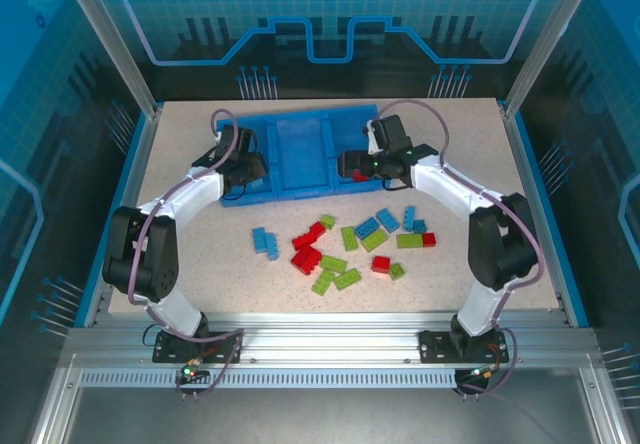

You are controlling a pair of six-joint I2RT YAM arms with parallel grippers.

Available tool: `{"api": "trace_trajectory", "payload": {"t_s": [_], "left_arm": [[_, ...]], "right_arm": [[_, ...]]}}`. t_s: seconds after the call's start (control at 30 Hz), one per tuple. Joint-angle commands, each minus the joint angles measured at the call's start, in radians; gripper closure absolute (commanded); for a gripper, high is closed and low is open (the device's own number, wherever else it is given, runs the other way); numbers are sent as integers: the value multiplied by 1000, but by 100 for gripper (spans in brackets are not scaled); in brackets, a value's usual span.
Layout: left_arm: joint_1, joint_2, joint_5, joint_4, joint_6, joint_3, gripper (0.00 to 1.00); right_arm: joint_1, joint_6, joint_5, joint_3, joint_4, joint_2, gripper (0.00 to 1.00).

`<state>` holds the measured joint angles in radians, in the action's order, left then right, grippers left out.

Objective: Sort the legos into containers by color

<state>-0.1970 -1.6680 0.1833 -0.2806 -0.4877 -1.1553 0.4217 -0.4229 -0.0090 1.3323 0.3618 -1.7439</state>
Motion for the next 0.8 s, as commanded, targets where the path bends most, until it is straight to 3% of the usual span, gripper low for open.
{"api": "trace_trajectory", "payload": {"t_s": [0.0,0.1,0.3,0.57,0.77], "left_arm": [[5,-29,13,-18,5,-43,56],[4,-36,10,-19,0,-45,50],[-6,-7,6,1,-9,-16,39],[-94,103,8,15,15,36,13],[-130,219,43,-3,-1,148,3]], "right_arm": [[9,45,75,-61,70,90,0],[-14,21,156,-121,146,144,3],[-111,-1,189,-215,235,154,18],[-131,1,215,-213,286,50,22],[-132,3,230,-190,307,-13,27]]}}
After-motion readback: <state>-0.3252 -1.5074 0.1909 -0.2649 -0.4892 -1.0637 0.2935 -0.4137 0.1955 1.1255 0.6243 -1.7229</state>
